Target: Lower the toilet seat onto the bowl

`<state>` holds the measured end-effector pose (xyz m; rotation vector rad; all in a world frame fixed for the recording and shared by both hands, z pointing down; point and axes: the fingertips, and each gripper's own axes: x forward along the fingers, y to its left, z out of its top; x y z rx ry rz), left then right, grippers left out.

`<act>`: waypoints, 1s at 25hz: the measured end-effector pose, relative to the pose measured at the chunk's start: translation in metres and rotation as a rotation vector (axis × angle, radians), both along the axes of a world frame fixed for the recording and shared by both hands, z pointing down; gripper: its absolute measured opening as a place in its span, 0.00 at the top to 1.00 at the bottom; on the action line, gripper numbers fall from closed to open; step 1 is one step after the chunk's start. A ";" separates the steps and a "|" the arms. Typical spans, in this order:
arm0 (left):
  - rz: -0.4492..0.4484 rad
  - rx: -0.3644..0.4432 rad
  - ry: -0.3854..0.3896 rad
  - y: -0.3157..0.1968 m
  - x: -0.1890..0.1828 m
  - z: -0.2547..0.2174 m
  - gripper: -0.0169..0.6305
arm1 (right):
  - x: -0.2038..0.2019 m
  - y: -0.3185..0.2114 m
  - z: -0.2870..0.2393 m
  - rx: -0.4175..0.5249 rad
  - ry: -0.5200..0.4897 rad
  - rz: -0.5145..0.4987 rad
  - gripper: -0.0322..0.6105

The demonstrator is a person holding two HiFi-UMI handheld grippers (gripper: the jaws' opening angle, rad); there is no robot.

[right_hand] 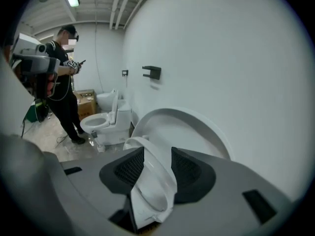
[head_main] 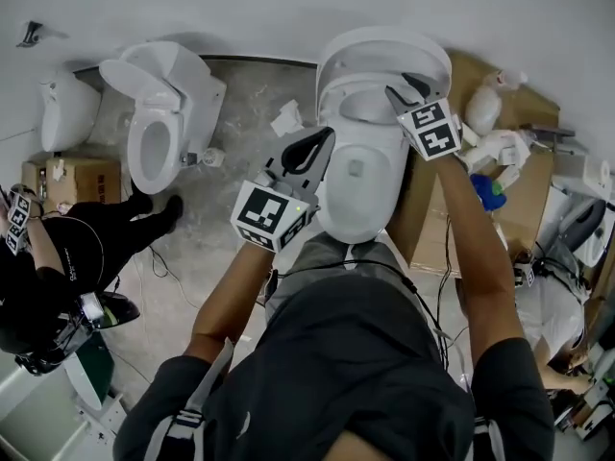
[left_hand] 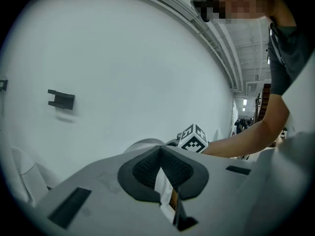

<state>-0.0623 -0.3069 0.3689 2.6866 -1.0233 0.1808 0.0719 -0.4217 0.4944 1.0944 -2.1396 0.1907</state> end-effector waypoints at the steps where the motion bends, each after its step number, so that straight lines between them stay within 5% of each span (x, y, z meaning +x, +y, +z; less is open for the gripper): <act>1: -0.002 -0.006 0.000 -0.001 0.000 0.003 0.97 | 0.001 -0.004 0.008 -0.009 0.023 -0.005 0.70; 12: -0.048 -0.049 -0.004 -0.005 -0.014 0.024 0.97 | 0.008 -0.026 0.046 0.052 0.246 -0.112 0.74; 25: -0.052 -0.065 0.009 0.004 0.001 0.033 0.97 | 0.000 0.009 0.042 0.046 0.253 -0.176 0.76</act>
